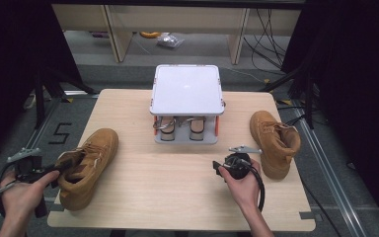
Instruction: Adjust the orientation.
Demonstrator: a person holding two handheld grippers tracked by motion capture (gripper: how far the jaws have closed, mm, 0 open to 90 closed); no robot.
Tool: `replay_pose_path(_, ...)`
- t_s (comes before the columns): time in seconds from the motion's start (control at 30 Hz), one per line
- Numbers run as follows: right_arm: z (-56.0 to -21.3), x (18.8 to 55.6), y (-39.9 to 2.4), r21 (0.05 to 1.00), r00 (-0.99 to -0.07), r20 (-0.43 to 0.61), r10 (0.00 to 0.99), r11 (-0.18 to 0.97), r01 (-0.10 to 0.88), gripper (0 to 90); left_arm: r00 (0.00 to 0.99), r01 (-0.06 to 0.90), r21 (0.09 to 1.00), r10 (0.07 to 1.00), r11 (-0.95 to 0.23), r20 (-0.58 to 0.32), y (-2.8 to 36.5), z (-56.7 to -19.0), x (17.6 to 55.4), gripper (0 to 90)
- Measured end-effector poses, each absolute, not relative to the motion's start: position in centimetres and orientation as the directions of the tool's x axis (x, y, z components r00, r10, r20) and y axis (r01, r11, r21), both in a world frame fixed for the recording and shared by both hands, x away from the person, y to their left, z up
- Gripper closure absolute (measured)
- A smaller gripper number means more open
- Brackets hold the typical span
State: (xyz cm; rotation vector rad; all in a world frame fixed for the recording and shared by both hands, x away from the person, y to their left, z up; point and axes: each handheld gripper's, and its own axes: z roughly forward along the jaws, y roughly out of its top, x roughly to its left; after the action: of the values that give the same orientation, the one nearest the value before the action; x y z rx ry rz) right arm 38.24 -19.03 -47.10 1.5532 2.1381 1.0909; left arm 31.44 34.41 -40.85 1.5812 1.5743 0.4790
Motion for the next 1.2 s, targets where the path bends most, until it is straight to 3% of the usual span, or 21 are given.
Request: replay_pose_path(1.2,-46.8,38.1,-19.3,0.721,-0.374,0.21,0.903,0.115,0.683,47.7,0.157,0.541,0.818,0.932,0.195,-0.326,32.7,-38.1,34.4,82.0)
